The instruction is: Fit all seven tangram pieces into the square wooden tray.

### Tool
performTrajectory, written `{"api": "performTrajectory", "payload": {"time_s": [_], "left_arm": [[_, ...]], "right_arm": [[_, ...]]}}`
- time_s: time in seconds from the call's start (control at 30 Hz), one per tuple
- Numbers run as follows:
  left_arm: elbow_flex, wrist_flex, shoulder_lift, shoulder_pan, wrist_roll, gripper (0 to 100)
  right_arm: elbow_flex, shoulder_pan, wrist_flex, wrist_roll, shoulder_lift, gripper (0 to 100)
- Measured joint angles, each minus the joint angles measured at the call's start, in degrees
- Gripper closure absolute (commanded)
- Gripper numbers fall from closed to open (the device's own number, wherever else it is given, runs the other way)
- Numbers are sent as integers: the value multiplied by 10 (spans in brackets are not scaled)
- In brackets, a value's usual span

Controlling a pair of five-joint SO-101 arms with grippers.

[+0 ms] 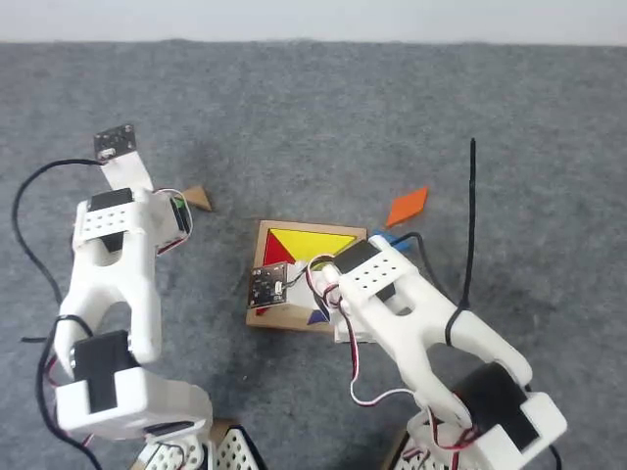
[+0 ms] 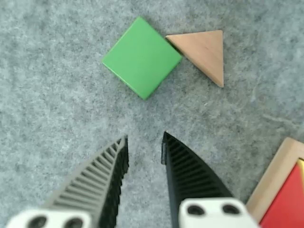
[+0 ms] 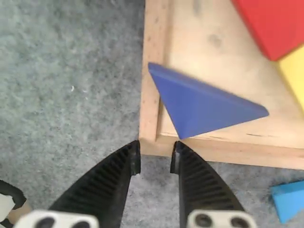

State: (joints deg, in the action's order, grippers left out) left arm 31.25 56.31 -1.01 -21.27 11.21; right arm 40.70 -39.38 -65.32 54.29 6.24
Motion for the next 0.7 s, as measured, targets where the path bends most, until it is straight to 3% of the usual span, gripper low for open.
{"api": "performTrajectory", "payload": {"time_s": [0.27,0.43,0.7], "left_arm": [[0,0,0,0,0,889],[0,0,0,0,0,889],[0,0,0,0,1,889]], "right_arm": [[13,19,-23,-29,107,902],[13,-35,-12,-133,191,945],[13,-57,142,-299,129,976]]}}
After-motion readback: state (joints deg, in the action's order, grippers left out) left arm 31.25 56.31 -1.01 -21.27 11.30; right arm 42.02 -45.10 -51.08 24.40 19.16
